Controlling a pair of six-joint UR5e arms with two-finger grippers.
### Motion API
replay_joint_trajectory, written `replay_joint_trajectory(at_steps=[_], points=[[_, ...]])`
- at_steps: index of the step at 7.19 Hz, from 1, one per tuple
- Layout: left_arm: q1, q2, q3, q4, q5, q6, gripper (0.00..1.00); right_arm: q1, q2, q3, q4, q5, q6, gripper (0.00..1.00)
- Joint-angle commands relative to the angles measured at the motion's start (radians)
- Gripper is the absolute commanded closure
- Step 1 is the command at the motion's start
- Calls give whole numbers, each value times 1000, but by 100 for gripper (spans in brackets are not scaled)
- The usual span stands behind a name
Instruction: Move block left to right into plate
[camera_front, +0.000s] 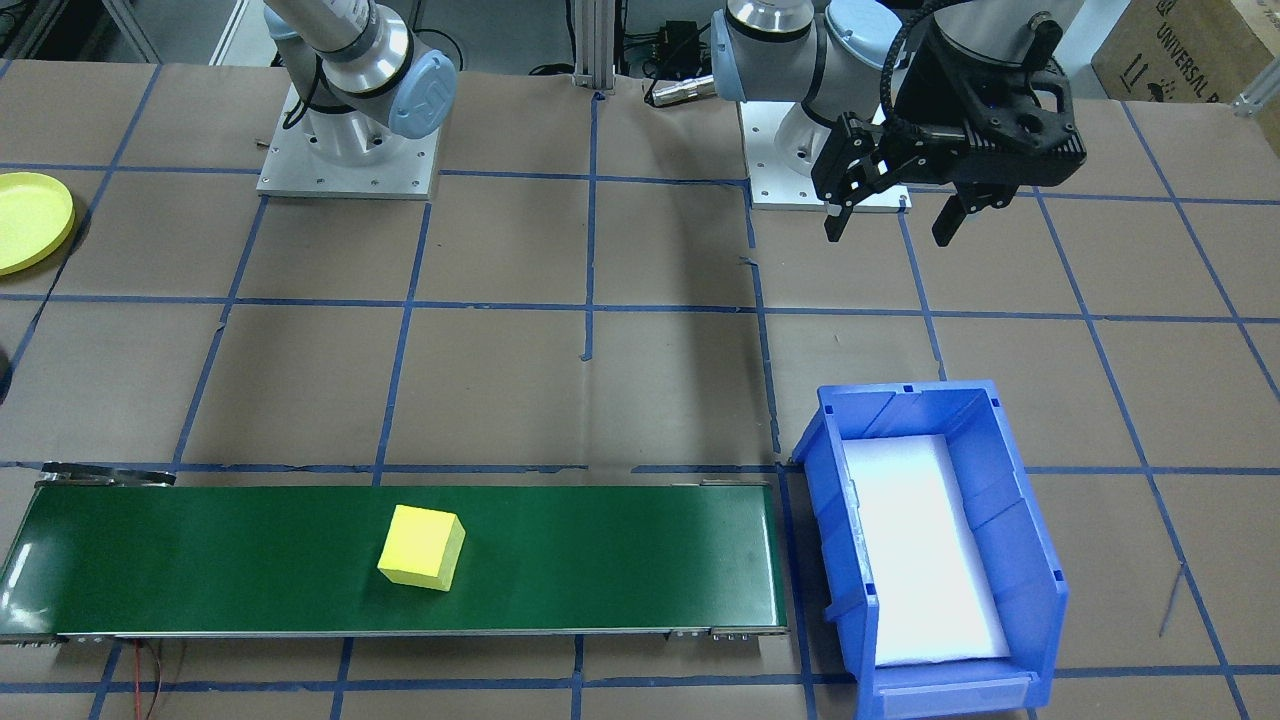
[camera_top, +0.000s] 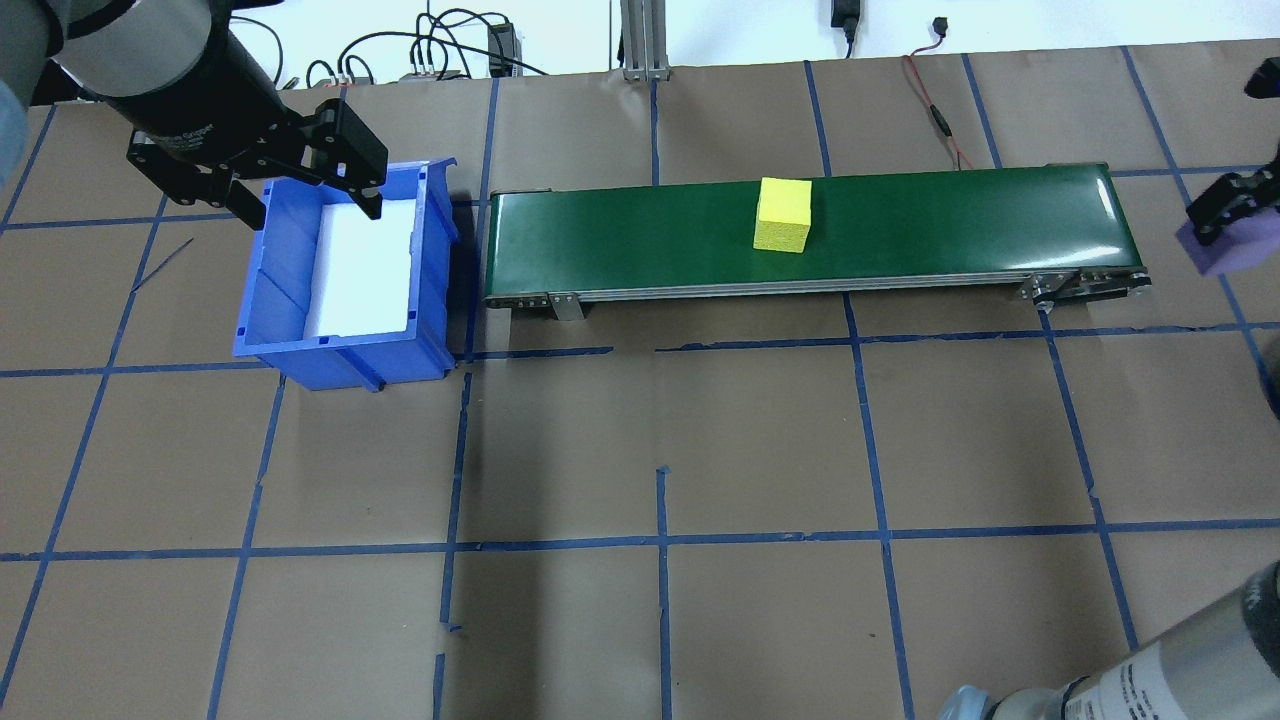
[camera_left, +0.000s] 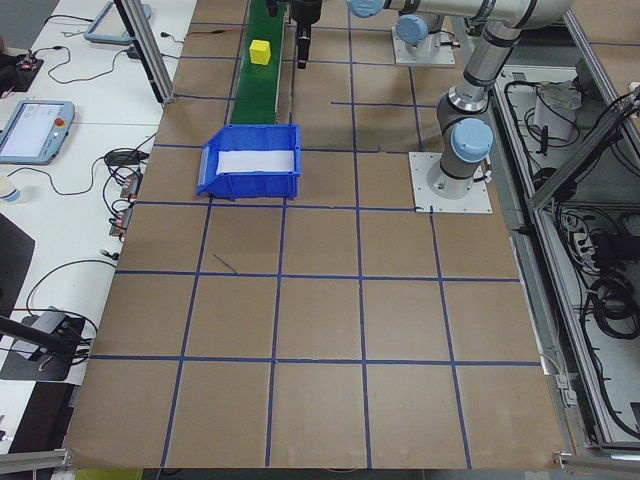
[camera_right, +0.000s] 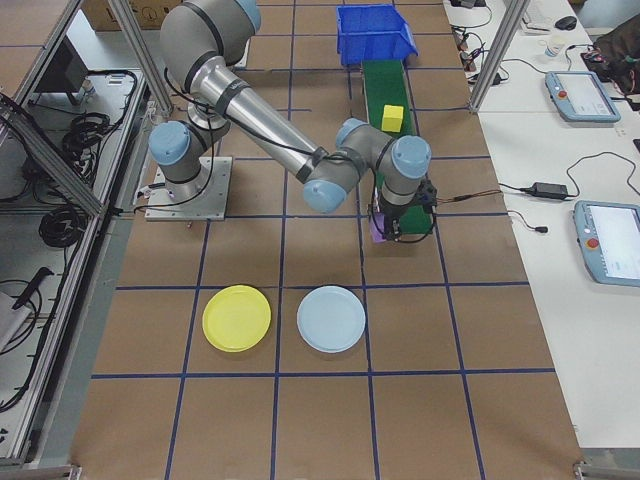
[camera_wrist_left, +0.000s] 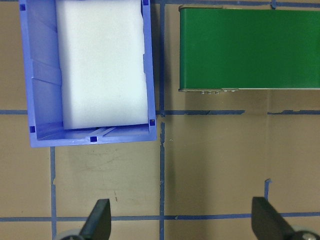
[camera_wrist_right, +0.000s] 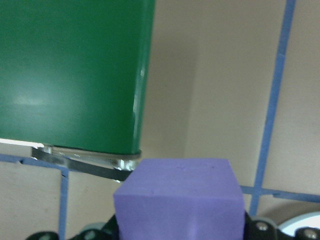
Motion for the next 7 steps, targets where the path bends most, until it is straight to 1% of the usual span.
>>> replay_joint_trajectory(at_steps=[1,2,3,4,5,6,7], points=[[1,2,0,-3,0,0,0,-199,19,30,-27,-2,-194,67],[1,0,0,-1,0,0,0,-256,31,62,-85,1,-221,66],[3,0,0,-1,0,0,0,-282,48,82,-134,-8,-231,64],[3,2,2,-1,0,0,0,-286,77,88,-158,-13,-232,56],[6,2,2,0,0,-2,0,-289,82,91,-156,-8,-230,1],[4,0,2,2,0,-2,0,-290,79,98,-152,-22,-222,0],[4,2,2,0,0,-2,0,-290,74,95,-152,-20,-219,0]])
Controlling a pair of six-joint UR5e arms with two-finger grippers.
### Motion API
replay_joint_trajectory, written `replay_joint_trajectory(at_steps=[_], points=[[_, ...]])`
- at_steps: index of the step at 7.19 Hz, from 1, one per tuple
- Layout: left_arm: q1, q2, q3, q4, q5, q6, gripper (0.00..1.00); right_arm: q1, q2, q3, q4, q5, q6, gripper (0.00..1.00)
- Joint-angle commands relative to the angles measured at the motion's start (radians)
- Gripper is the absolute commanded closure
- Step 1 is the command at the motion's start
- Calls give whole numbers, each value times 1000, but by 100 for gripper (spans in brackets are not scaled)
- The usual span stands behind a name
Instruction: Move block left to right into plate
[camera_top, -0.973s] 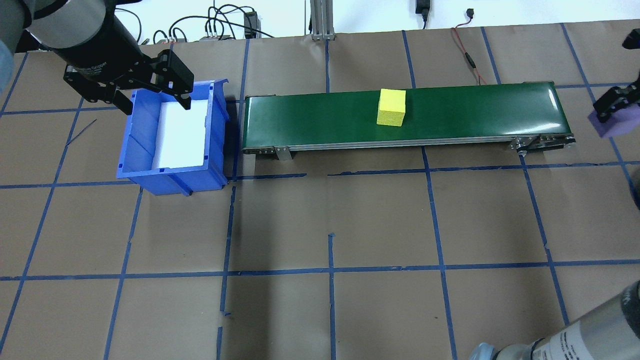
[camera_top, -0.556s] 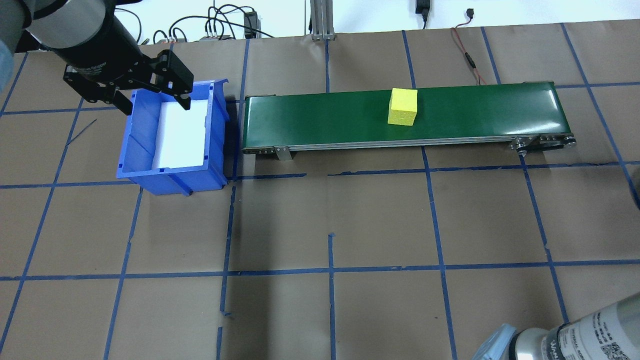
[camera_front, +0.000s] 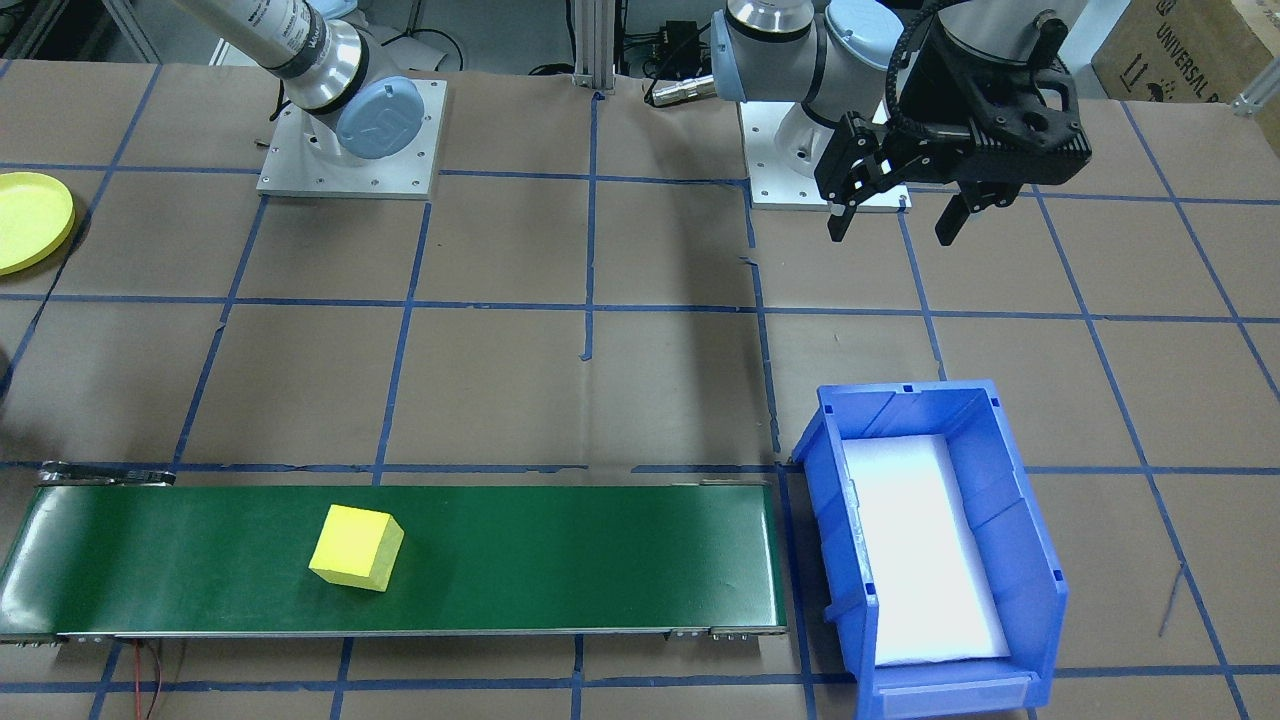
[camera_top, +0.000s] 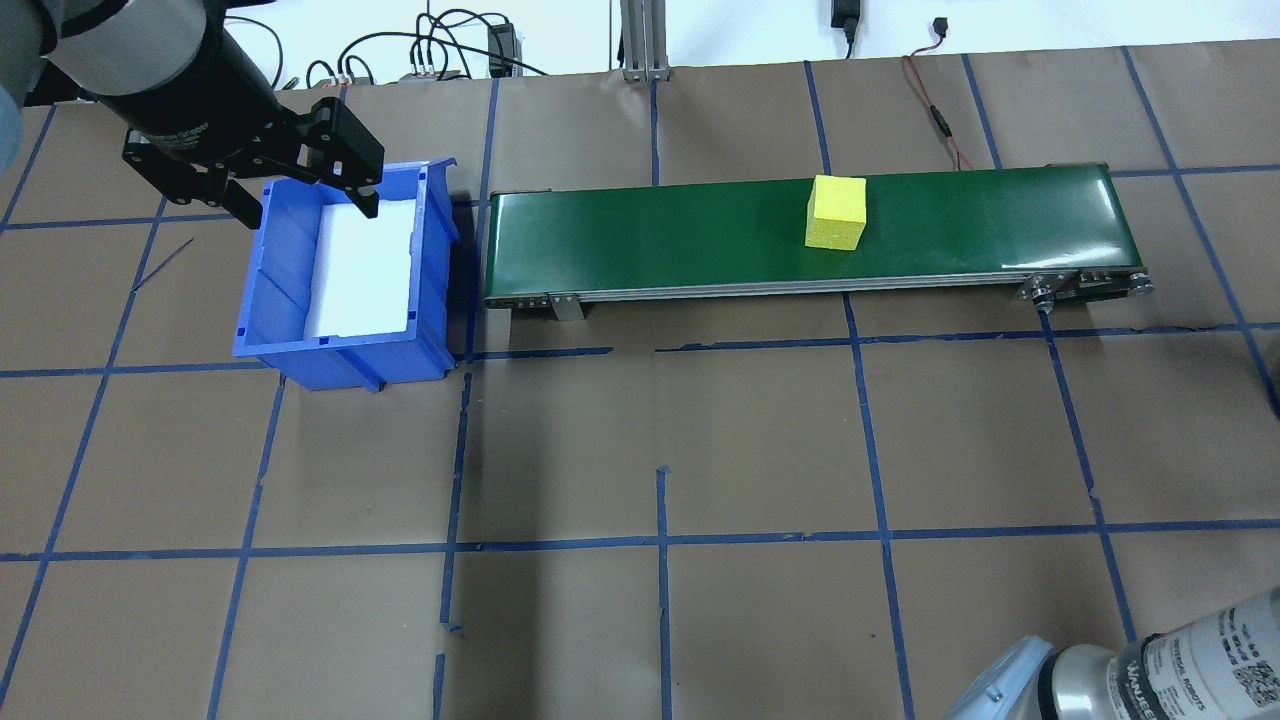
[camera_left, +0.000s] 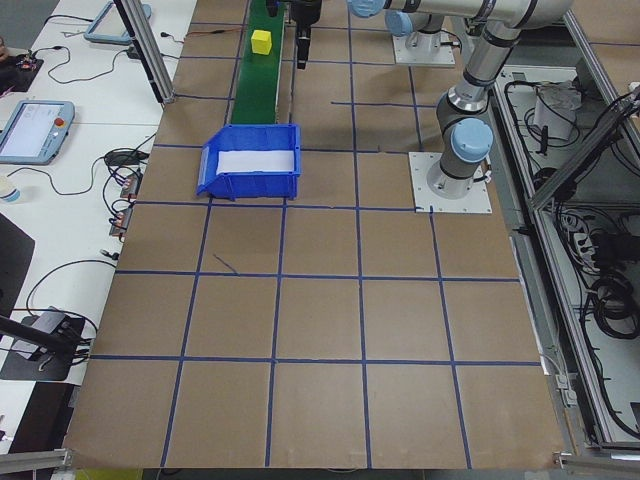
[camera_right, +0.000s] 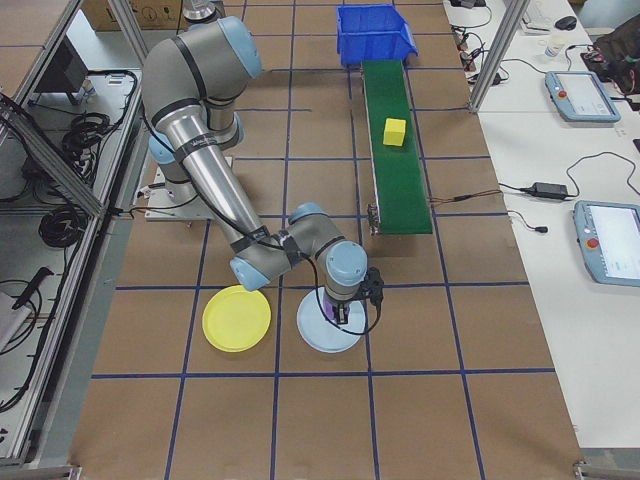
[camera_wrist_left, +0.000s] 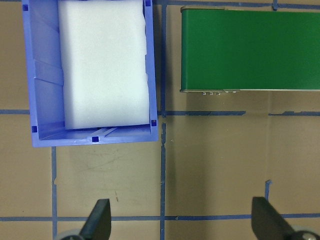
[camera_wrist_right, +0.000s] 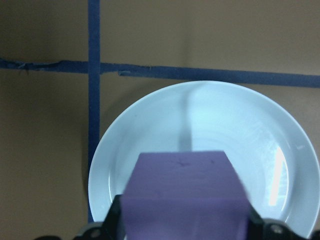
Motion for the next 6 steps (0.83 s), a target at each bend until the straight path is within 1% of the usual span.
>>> replay_joint_trajectory(at_steps=[1,2,3,4,5,6], points=[[2,1,0,0,0,0,0,7,-54,-1,6,-5,46,0],[-1,1,2,0,0,0,0,41,-150,-2,68,-15,89,0],[0,1,3,-6,0,0,0,149,-229,-12,186,-11,214,0],[0,1,3,-8,0,0,0,260,-225,-25,211,15,382,0],[-2,1,3,-8,0,0,0,353,-184,-35,222,140,514,0],[0,1,3,-8,0,0,0,388,-150,-47,216,205,622,0]])
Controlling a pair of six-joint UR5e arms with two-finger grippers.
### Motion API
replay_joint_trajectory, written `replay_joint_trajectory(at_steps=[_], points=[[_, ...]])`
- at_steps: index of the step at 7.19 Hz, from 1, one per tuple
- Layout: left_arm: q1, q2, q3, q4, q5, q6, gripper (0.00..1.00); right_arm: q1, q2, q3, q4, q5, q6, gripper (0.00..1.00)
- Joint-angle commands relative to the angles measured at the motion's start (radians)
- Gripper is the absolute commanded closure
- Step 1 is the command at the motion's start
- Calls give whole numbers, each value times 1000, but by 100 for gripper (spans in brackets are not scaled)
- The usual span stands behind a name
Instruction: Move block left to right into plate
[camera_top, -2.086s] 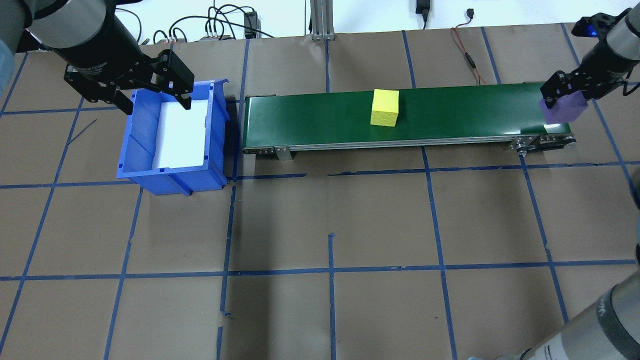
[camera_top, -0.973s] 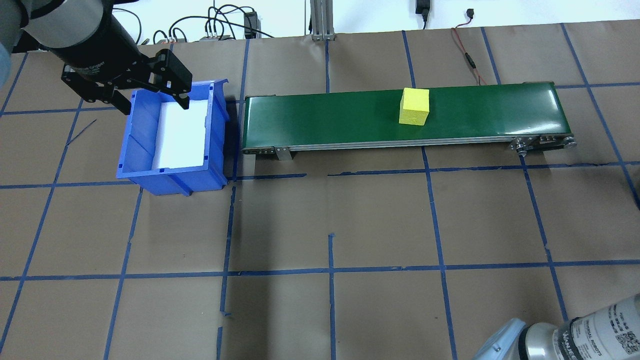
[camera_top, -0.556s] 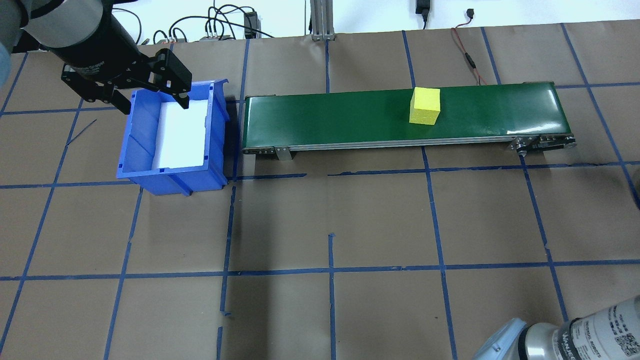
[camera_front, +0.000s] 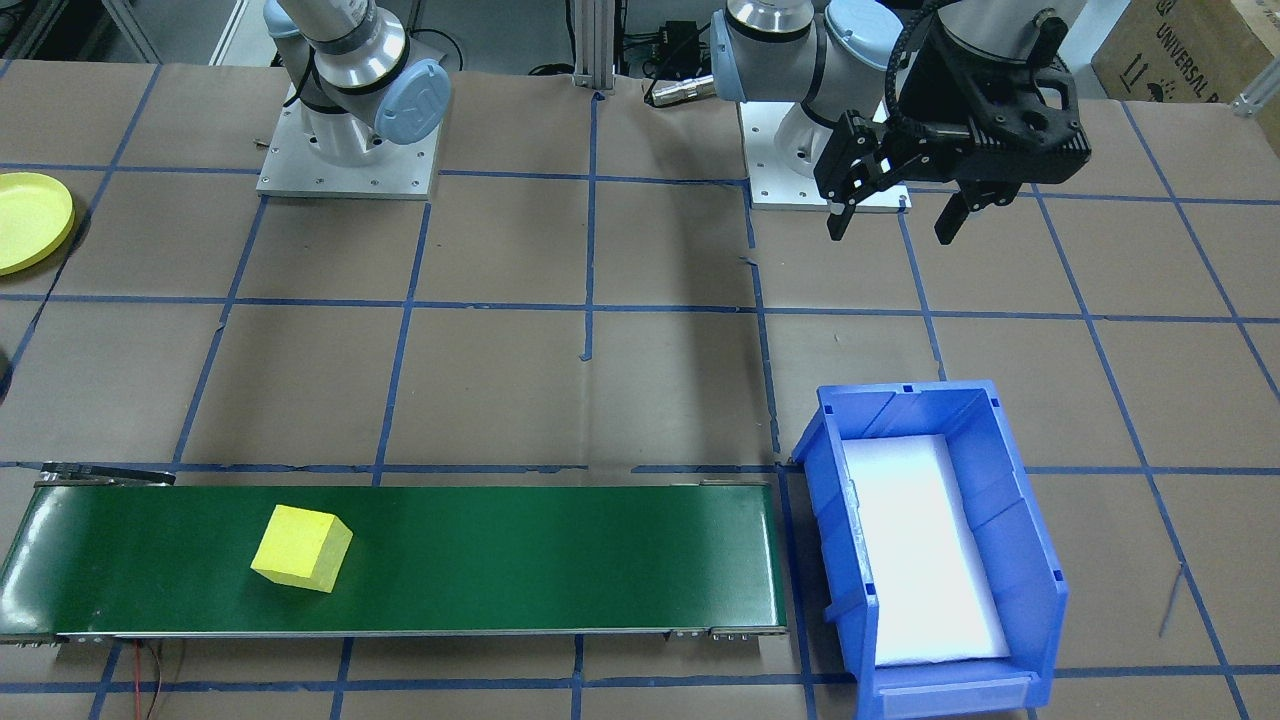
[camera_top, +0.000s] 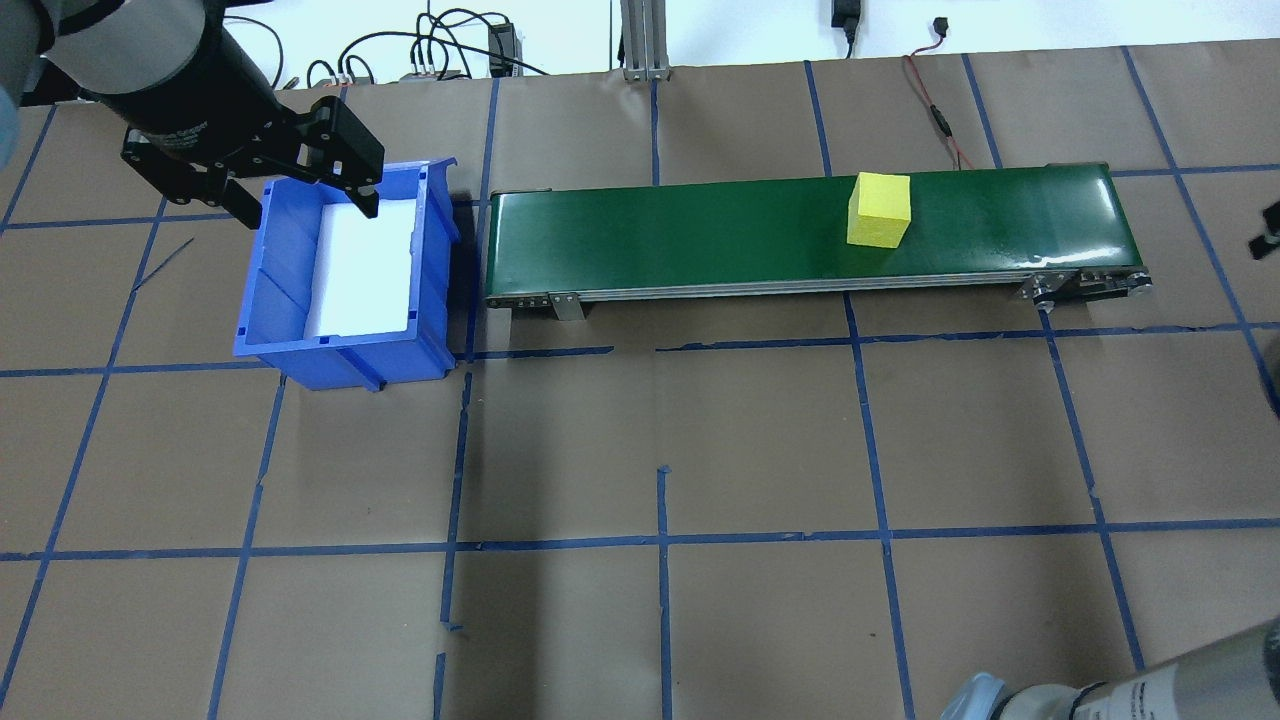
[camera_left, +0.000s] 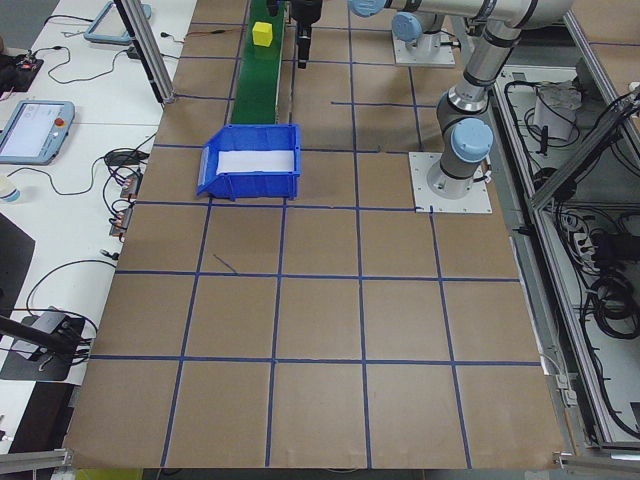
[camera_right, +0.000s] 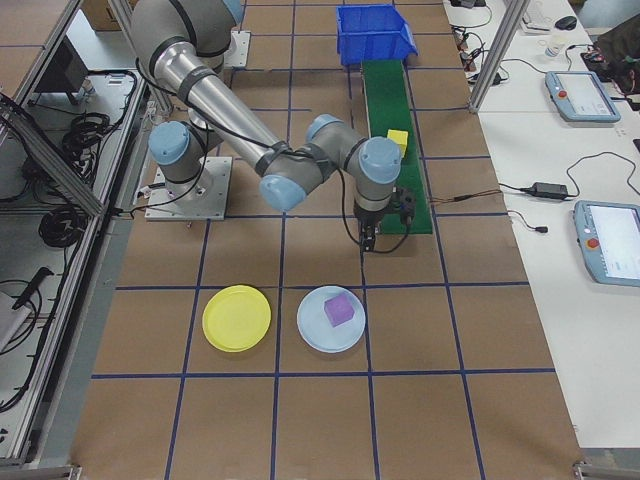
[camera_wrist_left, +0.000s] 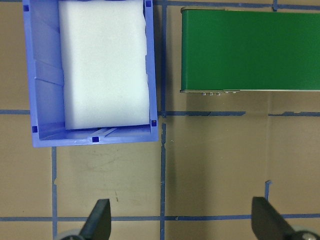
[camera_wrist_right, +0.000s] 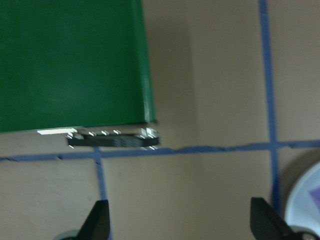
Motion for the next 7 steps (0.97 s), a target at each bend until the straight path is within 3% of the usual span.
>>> replay_joint_trajectory(at_steps=[1,2,3,7], points=[[1,0,0,0,0,0,0,93,111,-67,-29,185,182,0],[-1,0,0,0,0,0,0,114,165,-120,-31,221,219,0],[-1,0,0,0,0,0,0,140,173,-122,-33,235,317,0],[-2,2,0,-2,0,0,0,159,199,-117,-36,312,330,0]])
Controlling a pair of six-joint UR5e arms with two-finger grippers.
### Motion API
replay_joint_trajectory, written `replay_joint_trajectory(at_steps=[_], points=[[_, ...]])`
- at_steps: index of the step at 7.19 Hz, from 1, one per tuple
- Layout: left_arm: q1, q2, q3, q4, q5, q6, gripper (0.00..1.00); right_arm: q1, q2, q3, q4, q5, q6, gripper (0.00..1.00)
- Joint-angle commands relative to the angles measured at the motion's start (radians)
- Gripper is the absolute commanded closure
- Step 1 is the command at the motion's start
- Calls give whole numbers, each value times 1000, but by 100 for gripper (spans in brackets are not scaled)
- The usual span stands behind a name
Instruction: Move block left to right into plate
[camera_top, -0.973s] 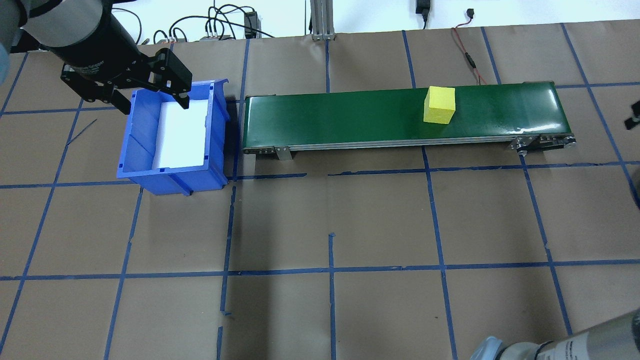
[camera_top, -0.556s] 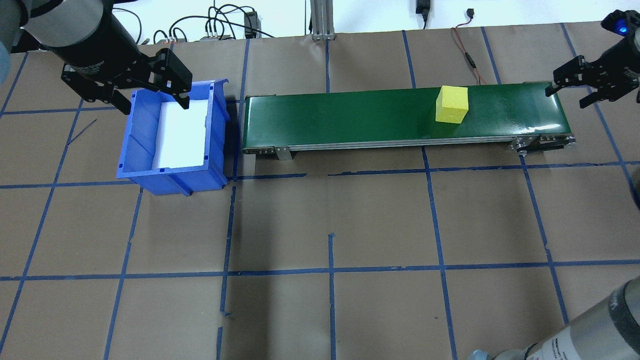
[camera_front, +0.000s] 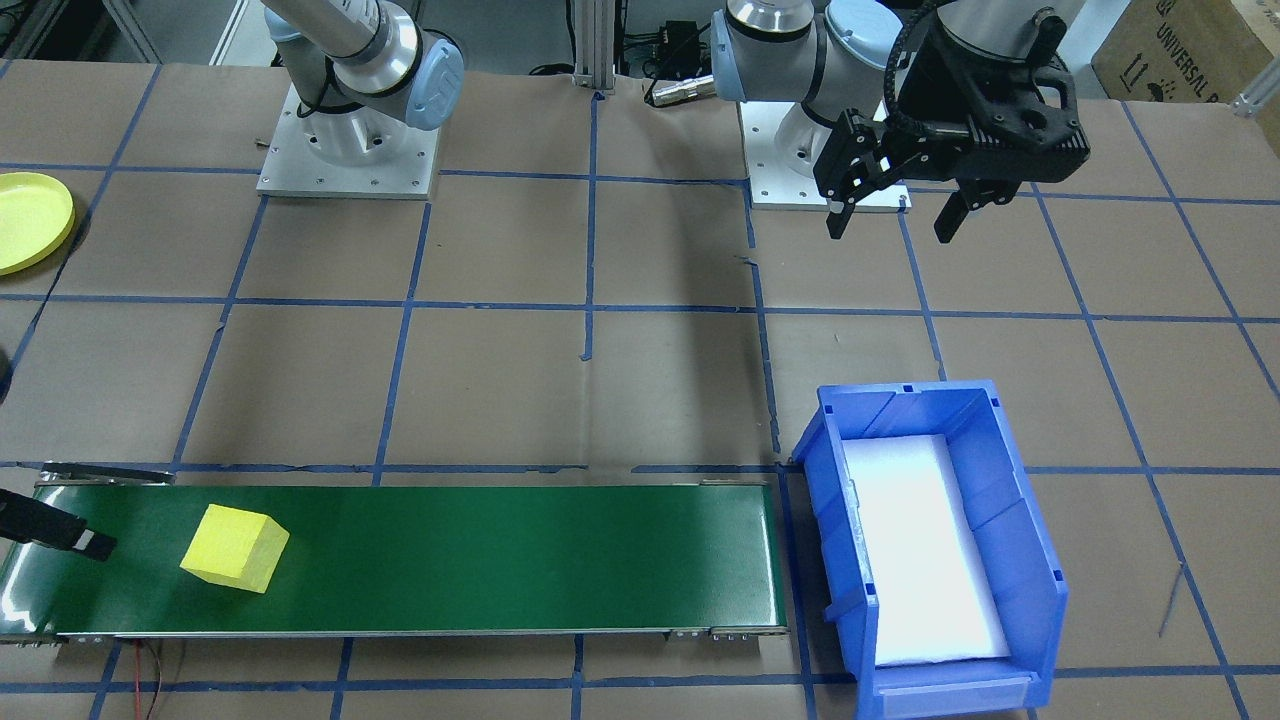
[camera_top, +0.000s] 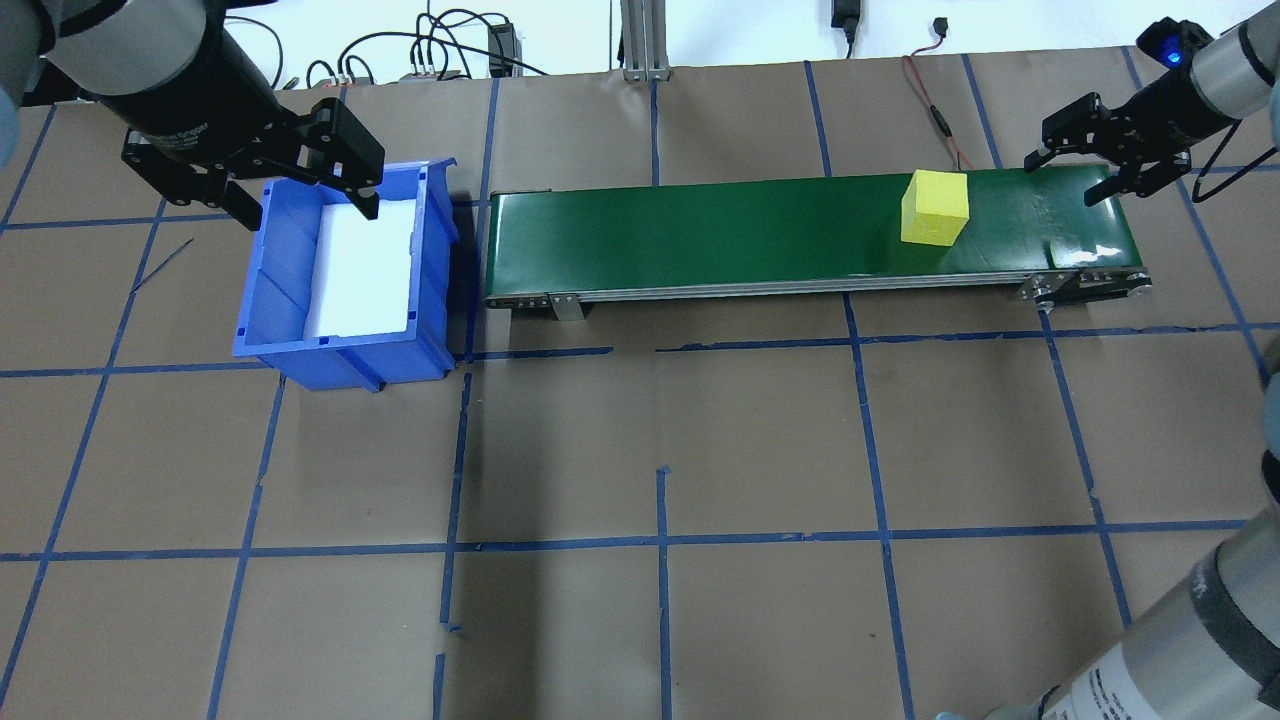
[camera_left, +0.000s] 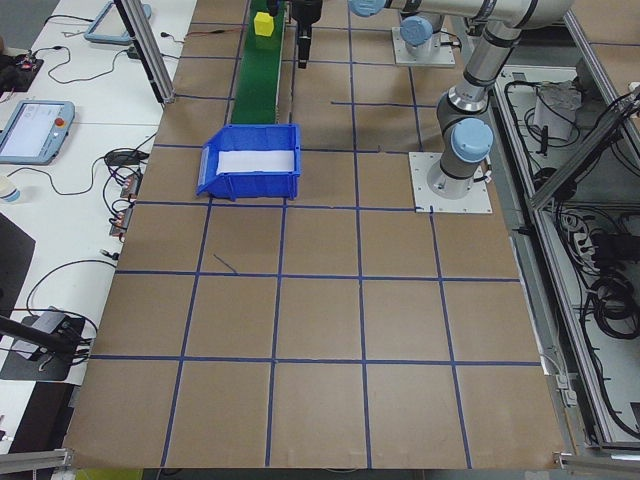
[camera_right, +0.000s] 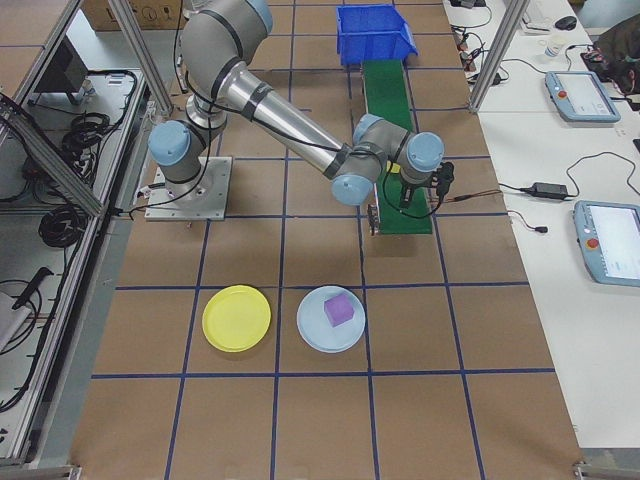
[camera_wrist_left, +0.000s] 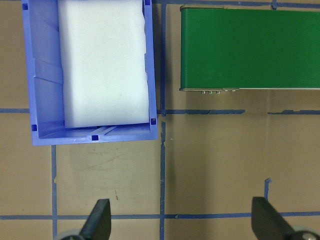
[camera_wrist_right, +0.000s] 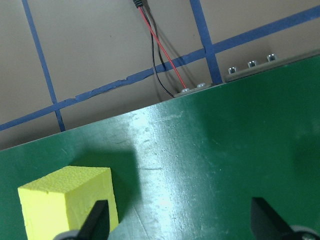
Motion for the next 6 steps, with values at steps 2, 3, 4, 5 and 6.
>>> replay_joint_trajectory(at_steps=[2,3,4,5,6], points=[[-1,0,1,0,0,0,0,12,-1,0,-2,27,10,0],[-1,0,1,1,0,0,0,19,1,3,0,27,52,0],[-1,0,1,0,0,0,0,27,-1,6,-2,27,54,0],[-1,0,-1,1,0,0,0,29,2,9,-9,27,56,0],[-1,0,-1,0,0,0,0,35,1,10,-14,27,57,0]])
